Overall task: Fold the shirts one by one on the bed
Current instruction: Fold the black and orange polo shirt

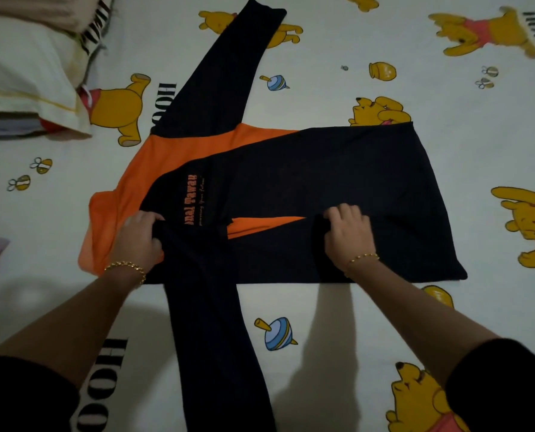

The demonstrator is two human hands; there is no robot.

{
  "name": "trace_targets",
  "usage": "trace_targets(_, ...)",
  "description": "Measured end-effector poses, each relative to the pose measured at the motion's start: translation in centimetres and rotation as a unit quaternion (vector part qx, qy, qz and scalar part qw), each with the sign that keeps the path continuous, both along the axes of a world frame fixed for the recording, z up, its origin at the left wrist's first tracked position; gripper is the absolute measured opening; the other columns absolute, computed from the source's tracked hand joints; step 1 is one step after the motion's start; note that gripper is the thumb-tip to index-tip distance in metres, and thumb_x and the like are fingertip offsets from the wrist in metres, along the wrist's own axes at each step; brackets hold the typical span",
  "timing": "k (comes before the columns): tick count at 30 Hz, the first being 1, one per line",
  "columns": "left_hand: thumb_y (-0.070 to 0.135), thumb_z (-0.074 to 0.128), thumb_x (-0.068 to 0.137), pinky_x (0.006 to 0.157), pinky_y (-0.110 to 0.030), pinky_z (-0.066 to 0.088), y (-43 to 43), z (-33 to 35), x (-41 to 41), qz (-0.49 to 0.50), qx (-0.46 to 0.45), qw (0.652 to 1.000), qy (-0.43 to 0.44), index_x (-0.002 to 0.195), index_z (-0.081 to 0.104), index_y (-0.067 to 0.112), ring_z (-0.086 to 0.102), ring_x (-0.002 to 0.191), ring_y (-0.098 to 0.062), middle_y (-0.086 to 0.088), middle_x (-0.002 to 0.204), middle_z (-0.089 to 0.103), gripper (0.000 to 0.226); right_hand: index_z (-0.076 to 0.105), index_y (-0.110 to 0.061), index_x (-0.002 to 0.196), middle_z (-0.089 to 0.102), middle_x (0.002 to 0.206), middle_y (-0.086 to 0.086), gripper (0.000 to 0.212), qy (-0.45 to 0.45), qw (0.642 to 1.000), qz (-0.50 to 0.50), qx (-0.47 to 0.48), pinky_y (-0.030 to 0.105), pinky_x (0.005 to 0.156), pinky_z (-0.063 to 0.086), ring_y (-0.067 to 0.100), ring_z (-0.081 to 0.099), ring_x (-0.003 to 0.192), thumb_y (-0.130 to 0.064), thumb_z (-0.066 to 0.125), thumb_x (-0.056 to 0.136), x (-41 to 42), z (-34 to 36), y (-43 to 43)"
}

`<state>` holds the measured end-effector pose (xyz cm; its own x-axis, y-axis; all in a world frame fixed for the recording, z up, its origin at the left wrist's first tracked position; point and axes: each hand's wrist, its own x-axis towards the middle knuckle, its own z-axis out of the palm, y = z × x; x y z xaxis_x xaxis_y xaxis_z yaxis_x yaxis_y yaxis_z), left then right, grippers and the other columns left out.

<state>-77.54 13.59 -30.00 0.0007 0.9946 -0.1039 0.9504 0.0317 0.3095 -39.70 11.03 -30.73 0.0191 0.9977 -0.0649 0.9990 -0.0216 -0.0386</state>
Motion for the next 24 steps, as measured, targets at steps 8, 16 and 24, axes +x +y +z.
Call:
trace_targets(8,-0.016,0.045,0.077,0.098,-0.038,0.039,2.4,1.9,-3.8,0.051,0.041,0.995,-0.08,0.11,0.062,0.002,0.052,0.11,-0.036,-0.022,0.116,0.056,0.042,0.057,-0.014,0.096,0.058,0.095,0.004,0.028,0.173,0.981,0.048,-0.073,0.033,0.071,0.042,0.022,0.053,0.093,-0.039,0.045,0.094,-12.5,1.0,-2.0)
trace_targets(16,0.031,0.051,0.075,0.106,-0.049,0.027,2.5,3.2,-3.5,0.032,-0.016,0.997,-0.073,0.112,0.061,0.03,0.045,0.12,-0.026,-0.001,0.121,0.058,0.038,0.053,-0.014,0.082,0.052,0.084,0.001,0.013,0.385,0.912,-0.05,-0.133,0.027,0.069,0.039,0.017,0.051,0.083,-0.023,0.056,0.091,-16.8,0.5,-2.5)
trace_targets(24,0.046,0.048,0.093,0.114,-0.051,0.007,2.5,1.0,3.0,-0.178,-0.091,0.98,-0.011,0.124,0.058,0.032,0.032,0.131,-0.017,0.008,0.131,0.05,0.035,0.046,-0.015,0.078,0.053,0.075,0.001,0.023,0.609,0.734,-0.225,-0.2,0.022,0.064,0.042,0.013,0.051,0.072,-0.025,0.049,0.098,-17.0,1.5,-3.0)
